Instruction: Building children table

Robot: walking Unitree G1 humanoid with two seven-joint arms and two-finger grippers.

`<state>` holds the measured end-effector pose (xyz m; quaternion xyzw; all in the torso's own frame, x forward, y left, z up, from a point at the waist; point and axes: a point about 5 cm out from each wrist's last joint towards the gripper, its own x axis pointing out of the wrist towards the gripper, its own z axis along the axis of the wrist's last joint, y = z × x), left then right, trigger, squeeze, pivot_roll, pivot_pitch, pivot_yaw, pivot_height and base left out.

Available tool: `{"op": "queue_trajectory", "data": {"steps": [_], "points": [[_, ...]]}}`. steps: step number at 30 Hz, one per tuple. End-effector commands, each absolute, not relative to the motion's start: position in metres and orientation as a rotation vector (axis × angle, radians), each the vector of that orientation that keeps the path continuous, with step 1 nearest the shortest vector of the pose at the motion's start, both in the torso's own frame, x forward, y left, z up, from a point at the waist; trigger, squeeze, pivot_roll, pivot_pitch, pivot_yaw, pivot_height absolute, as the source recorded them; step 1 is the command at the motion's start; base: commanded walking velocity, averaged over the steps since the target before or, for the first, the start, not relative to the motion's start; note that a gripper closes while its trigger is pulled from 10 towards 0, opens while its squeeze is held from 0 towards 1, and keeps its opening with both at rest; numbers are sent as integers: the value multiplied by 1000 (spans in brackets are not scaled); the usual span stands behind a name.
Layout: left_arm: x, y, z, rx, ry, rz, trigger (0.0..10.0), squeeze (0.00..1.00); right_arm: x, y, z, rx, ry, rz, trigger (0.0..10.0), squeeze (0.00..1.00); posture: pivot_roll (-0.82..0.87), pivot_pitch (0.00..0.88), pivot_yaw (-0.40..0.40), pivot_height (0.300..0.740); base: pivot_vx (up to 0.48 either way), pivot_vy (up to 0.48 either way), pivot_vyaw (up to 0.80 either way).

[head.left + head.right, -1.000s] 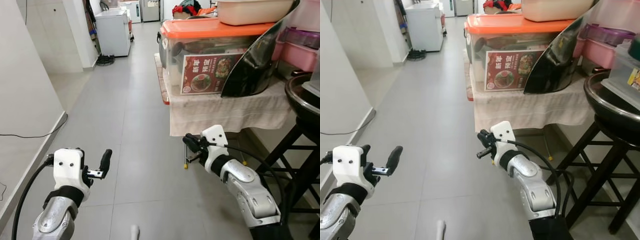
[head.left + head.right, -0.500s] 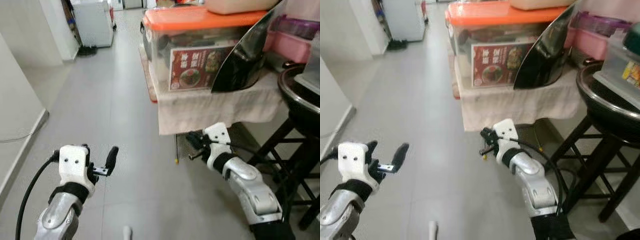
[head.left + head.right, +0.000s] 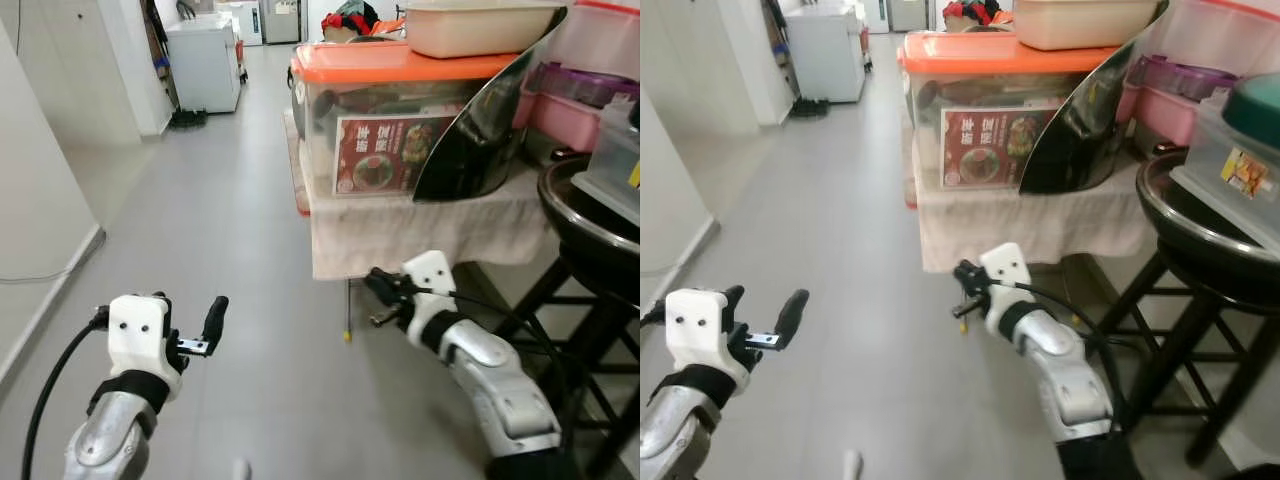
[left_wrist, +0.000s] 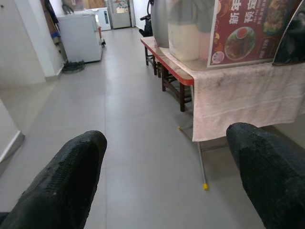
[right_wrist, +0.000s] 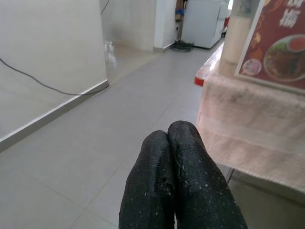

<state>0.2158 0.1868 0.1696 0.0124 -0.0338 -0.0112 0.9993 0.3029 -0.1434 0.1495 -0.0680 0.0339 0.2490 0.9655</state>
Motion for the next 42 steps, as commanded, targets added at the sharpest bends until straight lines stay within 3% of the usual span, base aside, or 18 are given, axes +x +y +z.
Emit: {"op": "queue_trajectory", "data": {"steps": [1, 17, 37, 42], "points": [[215, 188, 169, 41, -61, -28, 10000, 0, 303, -144, 149, -131, 74, 502, 10000, 0, 18, 0, 16, 740, 259, 0, 0], [215, 187, 169, 33, -66, -37, 10000, 0, 303, -144, 149, -125, 73, 500, 10000, 0, 20, 0, 17, 740, 279, 0, 0], [212, 207, 166, 37, -45, 130, 10000, 0, 302, -146, 149, -172, 60, 511, 10000, 0, 18, 0, 14, 740, 0, 0, 0], [206, 212, 173, 8, -75, 182, 10000, 0, 302, -165, 148, -238, 106, 442, 10000, 0, 16, 0, 3, 740, 0, 0, 0]]}}
